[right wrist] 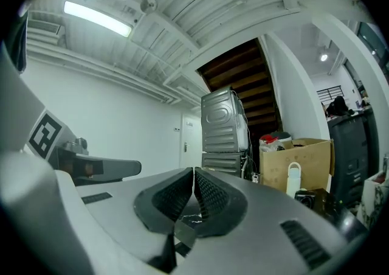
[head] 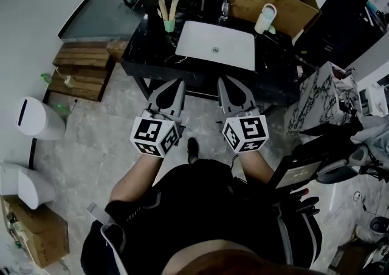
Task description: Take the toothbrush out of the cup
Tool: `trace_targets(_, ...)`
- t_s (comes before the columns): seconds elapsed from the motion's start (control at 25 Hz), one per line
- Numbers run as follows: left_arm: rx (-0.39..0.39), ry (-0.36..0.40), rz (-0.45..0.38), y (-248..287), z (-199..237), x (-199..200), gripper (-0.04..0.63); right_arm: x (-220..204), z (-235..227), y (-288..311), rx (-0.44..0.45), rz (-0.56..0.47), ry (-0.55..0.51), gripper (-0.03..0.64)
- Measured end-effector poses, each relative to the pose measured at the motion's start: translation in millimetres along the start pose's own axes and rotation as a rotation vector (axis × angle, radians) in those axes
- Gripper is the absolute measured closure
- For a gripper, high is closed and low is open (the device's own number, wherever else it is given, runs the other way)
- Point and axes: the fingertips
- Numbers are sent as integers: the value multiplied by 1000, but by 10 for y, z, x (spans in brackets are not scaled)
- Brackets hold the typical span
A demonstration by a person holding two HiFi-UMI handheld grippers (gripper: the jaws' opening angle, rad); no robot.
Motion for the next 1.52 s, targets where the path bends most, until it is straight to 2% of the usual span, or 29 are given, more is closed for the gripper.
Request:
trace_targets(0.68, -23, 17, 51, 1173, 495, -3, 591, 57, -727, 949, -11, -3, 44, 592)
trace_targets(1.08, -4, 11, 75, 1555, 817, -131, 591, 7, -983, 1382, -1, 7, 60, 591)
trace_targets(1.52, 46, 7, 58, 1770, 1119, -120, 591, 60, -1055, 1763, 50, 6, 38, 592)
Point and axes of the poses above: the fingertips, and each gripper's own axes: y forward along the fingers, z to its left, x out of its top, and after that the axes turned 10 degrees about y, right-handed
